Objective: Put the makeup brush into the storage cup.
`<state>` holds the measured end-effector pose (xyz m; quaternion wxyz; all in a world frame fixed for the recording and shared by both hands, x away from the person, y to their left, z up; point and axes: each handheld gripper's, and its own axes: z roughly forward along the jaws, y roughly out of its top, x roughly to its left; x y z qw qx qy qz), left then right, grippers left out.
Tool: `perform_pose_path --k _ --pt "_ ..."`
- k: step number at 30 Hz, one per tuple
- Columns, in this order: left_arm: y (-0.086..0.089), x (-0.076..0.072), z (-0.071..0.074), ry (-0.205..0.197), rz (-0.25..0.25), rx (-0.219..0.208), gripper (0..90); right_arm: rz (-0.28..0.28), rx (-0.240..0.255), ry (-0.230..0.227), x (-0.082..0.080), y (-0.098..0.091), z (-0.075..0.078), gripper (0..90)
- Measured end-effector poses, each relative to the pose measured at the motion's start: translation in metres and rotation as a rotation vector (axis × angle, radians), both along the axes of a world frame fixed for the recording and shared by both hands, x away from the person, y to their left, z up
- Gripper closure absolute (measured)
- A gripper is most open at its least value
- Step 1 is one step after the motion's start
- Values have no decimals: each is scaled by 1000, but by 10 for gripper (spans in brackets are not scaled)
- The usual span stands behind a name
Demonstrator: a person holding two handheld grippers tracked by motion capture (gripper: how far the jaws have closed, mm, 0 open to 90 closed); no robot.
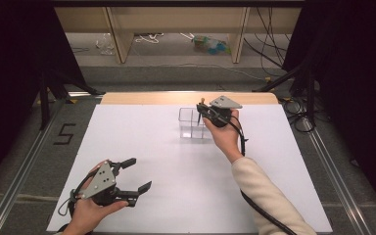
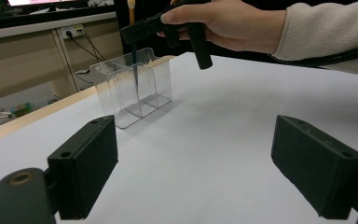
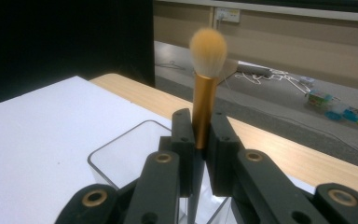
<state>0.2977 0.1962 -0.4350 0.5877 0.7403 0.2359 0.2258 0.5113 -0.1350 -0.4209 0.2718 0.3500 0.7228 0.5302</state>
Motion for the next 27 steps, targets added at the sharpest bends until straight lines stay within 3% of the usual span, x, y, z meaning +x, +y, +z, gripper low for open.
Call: perform_pose_path --k 9,10,27 --pt "0 0 0 1 -1 -1 143 0 -10 1 1 1 -3 836" --pt "0 0 0 0 0 -1 143 0 0 21 0 2 -4 836" --pt "0 0 0 1 -1 0 143 8 -21 12 1 2 -7 836"
